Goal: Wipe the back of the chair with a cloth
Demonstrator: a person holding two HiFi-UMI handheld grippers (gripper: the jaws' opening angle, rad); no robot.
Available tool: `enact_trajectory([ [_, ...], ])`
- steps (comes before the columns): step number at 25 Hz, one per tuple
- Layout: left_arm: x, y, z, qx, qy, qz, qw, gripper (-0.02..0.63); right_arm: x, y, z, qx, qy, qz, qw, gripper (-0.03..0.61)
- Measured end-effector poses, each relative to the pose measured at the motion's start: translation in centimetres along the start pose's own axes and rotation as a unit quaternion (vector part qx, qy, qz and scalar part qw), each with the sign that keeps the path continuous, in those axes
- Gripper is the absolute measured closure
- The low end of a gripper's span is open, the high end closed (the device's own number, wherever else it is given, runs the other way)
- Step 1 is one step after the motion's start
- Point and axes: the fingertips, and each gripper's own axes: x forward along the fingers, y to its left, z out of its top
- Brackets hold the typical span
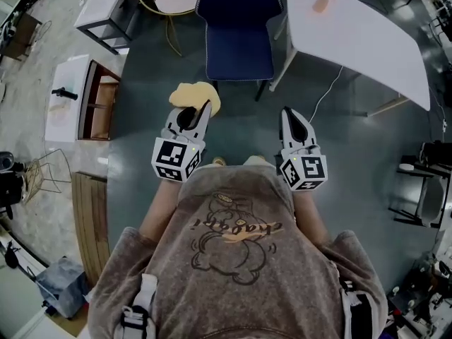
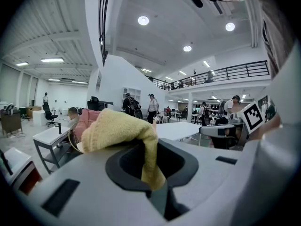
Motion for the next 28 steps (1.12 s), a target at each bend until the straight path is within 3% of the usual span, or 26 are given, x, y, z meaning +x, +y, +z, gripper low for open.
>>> enact_trajectory([
  [5, 0.5, 2.0, -0.1, -0.005, -0.003, -0.007, 1.0000, 0.561, 0.6, 0.8, -0.3, 0.005, 0.003, -0.013, 1.000, 0.552],
  [13, 5.2, 3.6, 1.5, -0.005, -0.013, -0.015, 0.9998, 0.561, 4.1, -2.3, -0.1, 0.014, 0.006, -0.024, 1.000, 0.552],
  [19, 10.9, 6.6, 2.5, -0.008, -0.012, -0.009, 0.9999, 0.561, 10.1, -5.2, 0.2, 0.018, 0.010, -0.010, 1.000, 0.552],
  [28, 21.5, 10.1, 6.4, -0.011, -0.004, 0.004, 0.9999, 0.561, 19.8, -12.1, 4.3, 0.013, 0.019, 0.016, 1.000, 0.552],
])
